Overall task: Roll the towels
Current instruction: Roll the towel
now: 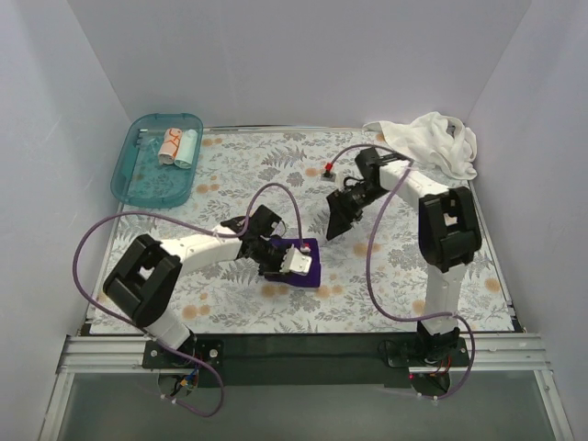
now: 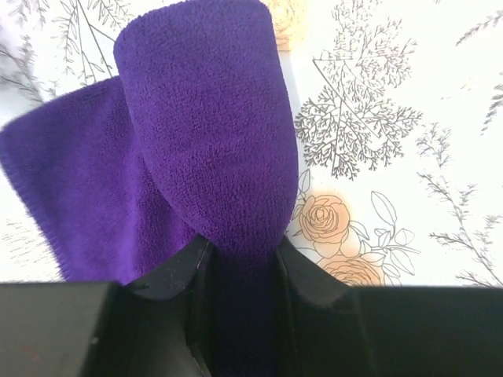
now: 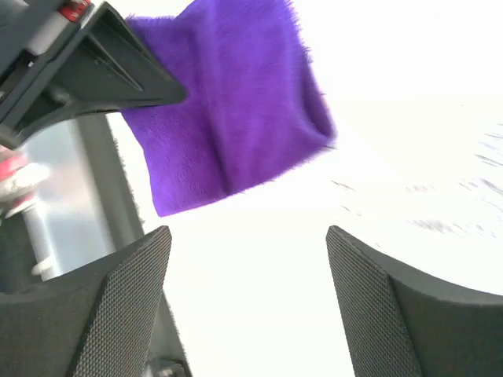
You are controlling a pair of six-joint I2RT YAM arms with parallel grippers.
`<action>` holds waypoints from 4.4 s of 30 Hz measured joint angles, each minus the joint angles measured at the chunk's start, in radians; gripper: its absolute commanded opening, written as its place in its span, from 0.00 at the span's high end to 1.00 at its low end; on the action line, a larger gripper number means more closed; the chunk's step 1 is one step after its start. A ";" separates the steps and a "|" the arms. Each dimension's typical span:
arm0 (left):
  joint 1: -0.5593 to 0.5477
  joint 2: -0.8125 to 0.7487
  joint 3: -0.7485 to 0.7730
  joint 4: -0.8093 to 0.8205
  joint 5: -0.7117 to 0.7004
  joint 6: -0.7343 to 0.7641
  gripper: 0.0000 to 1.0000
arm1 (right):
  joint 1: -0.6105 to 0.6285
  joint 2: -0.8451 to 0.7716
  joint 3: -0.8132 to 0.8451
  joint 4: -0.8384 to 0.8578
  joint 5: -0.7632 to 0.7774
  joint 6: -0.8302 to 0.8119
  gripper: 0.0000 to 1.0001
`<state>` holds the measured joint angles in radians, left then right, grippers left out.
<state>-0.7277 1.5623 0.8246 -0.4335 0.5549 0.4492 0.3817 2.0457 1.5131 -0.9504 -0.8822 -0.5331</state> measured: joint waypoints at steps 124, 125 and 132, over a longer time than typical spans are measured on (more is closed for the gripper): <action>0.162 0.139 0.134 -0.092 0.222 -0.121 0.73 | 0.345 -0.890 -0.849 0.755 0.418 -0.260 0.33; 0.169 0.152 0.146 -0.106 0.237 -0.118 0.73 | 0.375 -0.890 -0.856 0.772 0.433 -0.273 0.33; 0.200 0.222 0.206 -0.175 0.318 -0.106 0.71 | 0.488 -0.792 -0.862 0.893 0.493 -0.343 0.33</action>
<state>-0.5274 1.7847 1.0309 -0.6086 0.8730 0.3435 0.8696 1.2541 0.6514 -0.0578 -0.3893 -0.8761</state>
